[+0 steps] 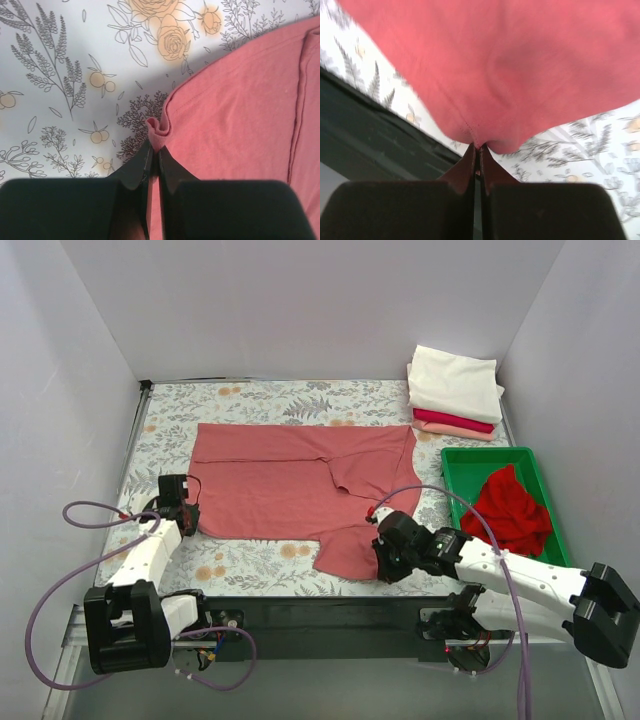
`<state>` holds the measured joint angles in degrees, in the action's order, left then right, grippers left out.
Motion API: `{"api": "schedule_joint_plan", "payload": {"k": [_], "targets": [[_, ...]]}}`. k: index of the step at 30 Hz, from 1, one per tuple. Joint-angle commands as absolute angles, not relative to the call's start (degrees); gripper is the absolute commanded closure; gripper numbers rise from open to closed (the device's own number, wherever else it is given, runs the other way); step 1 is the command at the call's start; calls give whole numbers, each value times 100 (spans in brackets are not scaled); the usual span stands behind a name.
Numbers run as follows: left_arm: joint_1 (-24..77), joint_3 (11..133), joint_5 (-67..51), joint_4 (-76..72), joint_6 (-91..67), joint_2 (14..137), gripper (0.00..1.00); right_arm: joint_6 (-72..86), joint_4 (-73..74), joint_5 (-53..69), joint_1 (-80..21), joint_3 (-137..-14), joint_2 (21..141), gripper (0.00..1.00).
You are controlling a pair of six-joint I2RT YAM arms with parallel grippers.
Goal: Fold and stack the t-shirts
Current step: Fold the tshirt
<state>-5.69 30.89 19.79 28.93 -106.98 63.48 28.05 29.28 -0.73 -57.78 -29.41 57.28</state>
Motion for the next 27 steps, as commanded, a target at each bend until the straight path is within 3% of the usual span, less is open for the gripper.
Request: {"api": "schedule_joint_plan", "payload": {"k": [1,11,27], "targets": [[-598,3427,1838,2980,-10740,6416,100,2542,2874,-422,-5240,-3611,5853,99],[-598,4016,1380,2716,-10354,7022,100,1627,2936,-70,-3799,-4789,6433,99],[-598,5272,1336,2690,-9993,7953,100,932,2927,-44,-2857,-6661,7488,99]]}}
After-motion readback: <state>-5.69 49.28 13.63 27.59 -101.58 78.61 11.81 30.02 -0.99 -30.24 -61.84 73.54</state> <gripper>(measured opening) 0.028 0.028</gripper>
